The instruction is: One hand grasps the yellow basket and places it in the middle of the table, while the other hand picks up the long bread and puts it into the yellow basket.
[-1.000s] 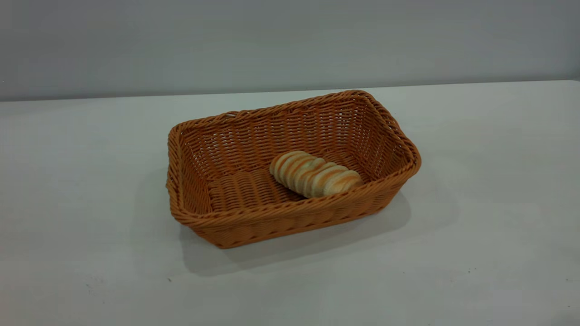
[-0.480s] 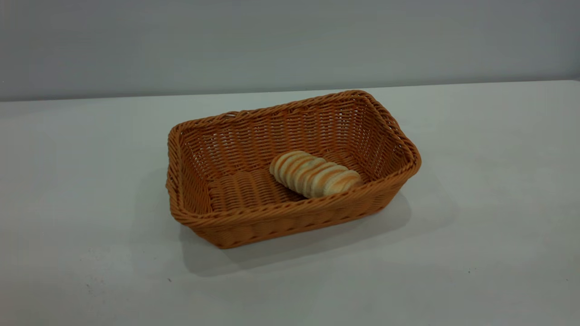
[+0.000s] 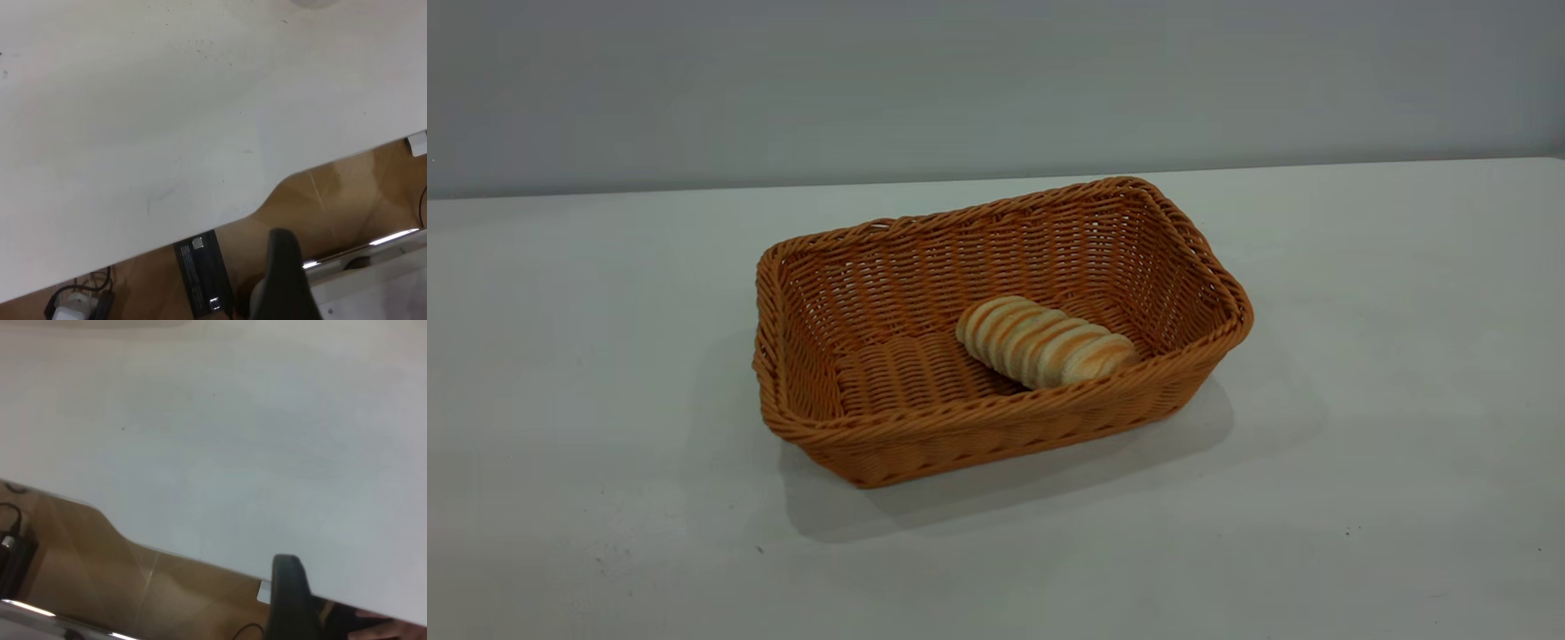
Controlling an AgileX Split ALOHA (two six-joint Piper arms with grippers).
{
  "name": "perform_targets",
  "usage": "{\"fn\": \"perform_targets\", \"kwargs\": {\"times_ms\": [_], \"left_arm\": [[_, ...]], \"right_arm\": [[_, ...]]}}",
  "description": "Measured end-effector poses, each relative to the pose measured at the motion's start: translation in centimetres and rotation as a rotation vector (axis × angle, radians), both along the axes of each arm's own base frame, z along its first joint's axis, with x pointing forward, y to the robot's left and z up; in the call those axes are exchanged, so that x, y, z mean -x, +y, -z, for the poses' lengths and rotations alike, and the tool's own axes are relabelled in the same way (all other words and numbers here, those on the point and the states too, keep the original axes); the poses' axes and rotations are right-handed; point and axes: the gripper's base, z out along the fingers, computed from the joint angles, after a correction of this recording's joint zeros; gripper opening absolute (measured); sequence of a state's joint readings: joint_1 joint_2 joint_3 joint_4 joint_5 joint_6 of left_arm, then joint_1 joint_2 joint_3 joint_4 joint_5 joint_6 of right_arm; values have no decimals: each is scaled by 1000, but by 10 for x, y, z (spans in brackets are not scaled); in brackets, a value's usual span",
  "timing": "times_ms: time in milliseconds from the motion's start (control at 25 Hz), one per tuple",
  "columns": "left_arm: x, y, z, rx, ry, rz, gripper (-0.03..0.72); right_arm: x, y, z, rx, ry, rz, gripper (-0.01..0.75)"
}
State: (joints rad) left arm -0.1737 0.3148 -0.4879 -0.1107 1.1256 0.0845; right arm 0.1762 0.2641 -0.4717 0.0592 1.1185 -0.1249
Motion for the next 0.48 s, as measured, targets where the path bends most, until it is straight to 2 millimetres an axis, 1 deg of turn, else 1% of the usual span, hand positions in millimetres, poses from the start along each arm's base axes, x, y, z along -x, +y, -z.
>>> {"fn": "perform_targets", "kwargs": {"times_ms": [160, 240, 360, 480], "left_arm": [[0, 0, 0, 0, -3, 0, 584], [1, 0, 0, 2, -12, -4, 582], [5, 2, -1, 6, -45, -65, 583], [13, 4, -2, 11, -111, -146, 583]], "right_arm": [[2, 0, 0, -2, -12, 6, 539], [6, -2, -1, -10, -46, 37, 539], [20, -5, -3, -22, -141, 86, 539], [36, -6, -3, -37, -251, 92, 539]]}}
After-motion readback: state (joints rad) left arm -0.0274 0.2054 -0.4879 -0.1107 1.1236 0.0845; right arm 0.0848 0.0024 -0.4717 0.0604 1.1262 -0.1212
